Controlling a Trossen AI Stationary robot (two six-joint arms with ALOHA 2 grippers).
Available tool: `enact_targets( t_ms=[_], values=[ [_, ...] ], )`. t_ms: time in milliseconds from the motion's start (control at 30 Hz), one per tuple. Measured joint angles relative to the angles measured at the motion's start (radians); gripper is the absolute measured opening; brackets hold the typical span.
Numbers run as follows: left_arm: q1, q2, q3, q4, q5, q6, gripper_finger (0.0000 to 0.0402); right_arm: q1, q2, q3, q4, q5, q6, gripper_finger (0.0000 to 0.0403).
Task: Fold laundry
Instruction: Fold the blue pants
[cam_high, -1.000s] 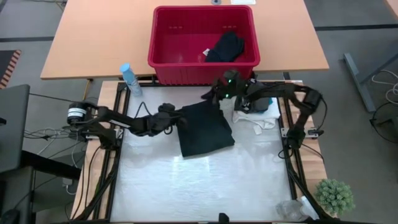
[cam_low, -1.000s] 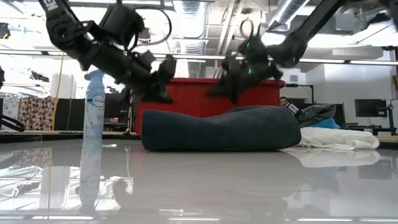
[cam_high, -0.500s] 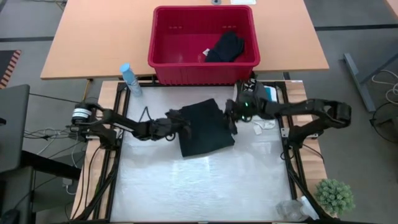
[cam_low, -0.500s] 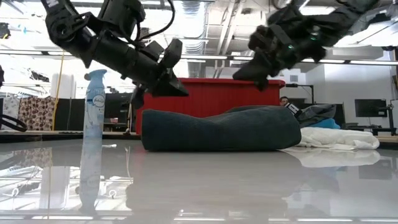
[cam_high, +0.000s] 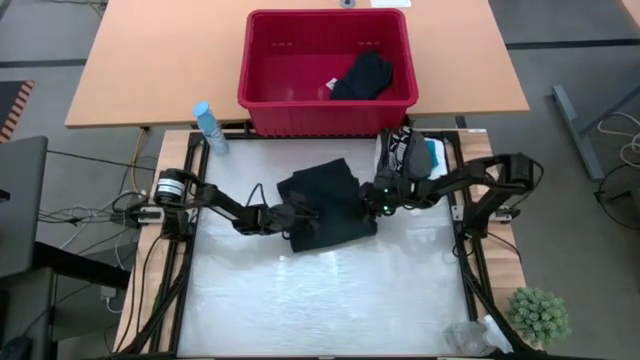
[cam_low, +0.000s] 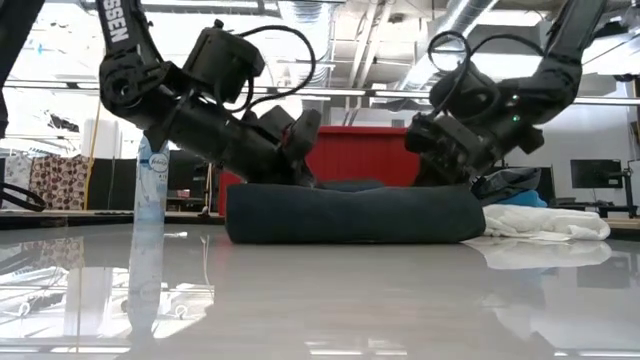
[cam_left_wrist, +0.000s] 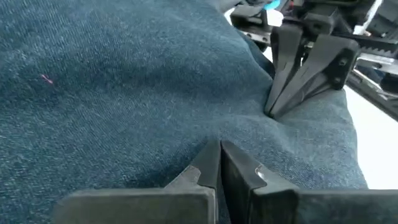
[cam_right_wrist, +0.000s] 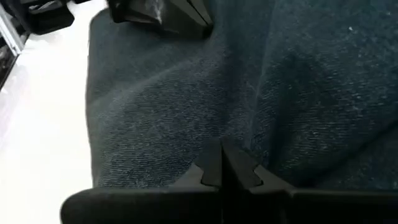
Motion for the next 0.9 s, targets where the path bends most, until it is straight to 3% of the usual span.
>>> enact_targets(
  t_ms=[233,467,633,767,900],
  values=[
    [0.005,-0.012,-0.002,-0.024,0.012,-0.013,0.0000,-0.002,0.034,-0.001,0.022,-0.023,0.026,0.0032],
    [0.005,-0.169,-0.003,0.097,0.043,0.042,0.0000,-0.018,-0.215,-0.006,0.018,-0.038,0.041,0.0028],
    [-0.008,-0.243,0.010,0.086,0.050,0.096,0.0000,0.018,-0.366,-0.005,-0.002,-0.040,0.023,0.0028],
    [-0.053,-0.207,0.020,0.034,0.063,0.089,0.0000,0.095,-0.357,-0.005,-0.059,-0.025,-0.029,0.0028],
    [-0.092,-0.137,0.023,0.019,0.006,0.067,0.0000,0.158,-0.243,-0.009,-0.053,-0.004,-0.068,0.0027]
  ],
)
